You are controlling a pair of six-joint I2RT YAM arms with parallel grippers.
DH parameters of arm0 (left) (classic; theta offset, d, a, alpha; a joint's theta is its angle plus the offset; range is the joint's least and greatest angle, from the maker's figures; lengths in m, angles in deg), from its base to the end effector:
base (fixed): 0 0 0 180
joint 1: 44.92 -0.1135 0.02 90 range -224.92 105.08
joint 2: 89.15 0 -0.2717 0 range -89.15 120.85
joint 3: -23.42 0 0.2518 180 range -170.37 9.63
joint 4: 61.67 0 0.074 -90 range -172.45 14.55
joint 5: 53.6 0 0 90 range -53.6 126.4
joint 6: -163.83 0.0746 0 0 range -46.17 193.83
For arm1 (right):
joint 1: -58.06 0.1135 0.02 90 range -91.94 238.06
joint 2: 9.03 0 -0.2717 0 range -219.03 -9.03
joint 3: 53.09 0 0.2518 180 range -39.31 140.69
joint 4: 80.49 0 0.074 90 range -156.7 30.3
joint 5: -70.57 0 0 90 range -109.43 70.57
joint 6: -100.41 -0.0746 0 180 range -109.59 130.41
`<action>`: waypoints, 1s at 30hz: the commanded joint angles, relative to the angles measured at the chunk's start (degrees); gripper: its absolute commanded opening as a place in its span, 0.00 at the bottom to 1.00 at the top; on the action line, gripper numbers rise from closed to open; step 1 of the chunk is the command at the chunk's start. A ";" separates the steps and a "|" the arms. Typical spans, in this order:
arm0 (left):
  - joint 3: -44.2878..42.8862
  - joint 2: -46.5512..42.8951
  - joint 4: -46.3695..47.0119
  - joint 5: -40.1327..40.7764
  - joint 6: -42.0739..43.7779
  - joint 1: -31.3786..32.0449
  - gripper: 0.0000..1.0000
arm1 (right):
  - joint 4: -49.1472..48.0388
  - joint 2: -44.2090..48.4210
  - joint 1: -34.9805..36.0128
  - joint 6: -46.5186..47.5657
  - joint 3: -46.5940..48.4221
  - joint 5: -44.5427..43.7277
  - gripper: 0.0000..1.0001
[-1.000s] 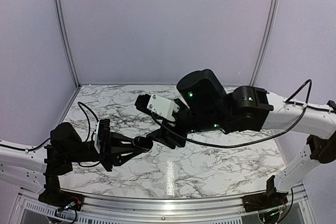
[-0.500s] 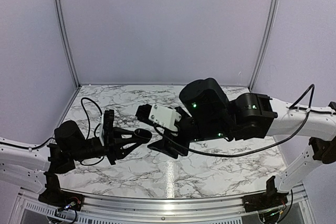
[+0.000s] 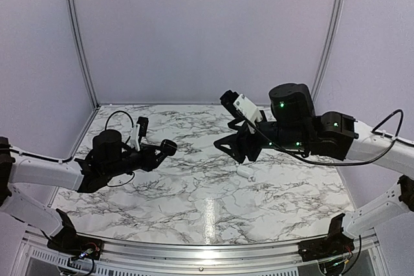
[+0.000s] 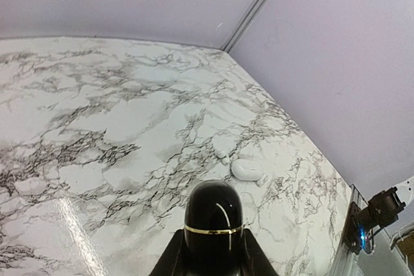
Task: Insert the wireless bluetooth earbuds into the charging case
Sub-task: Place the charging case with the earbuds at the center of the board.
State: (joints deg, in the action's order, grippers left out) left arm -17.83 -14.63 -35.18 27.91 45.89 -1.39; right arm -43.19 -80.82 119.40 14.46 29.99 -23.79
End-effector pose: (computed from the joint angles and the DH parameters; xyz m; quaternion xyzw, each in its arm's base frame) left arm 0.2134 -0.2179 0.2198 0.1498 0.7321 -0.4317 0.5052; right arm 0.1562 0.2740 0.3558 -0.4408 0.7241 0.2255 0.4801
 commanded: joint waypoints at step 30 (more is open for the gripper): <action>-24.31 40.87 -7.66 -5.87 -18.75 -1.78 0.13 | -10.34 6.47 -10.40 -11.80 -16.72 6.48 0.76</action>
State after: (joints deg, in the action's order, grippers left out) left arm -41.22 25.37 -38.75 19.95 27.73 -3.34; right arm -52.09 -74.24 109.96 3.38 13.25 -17.37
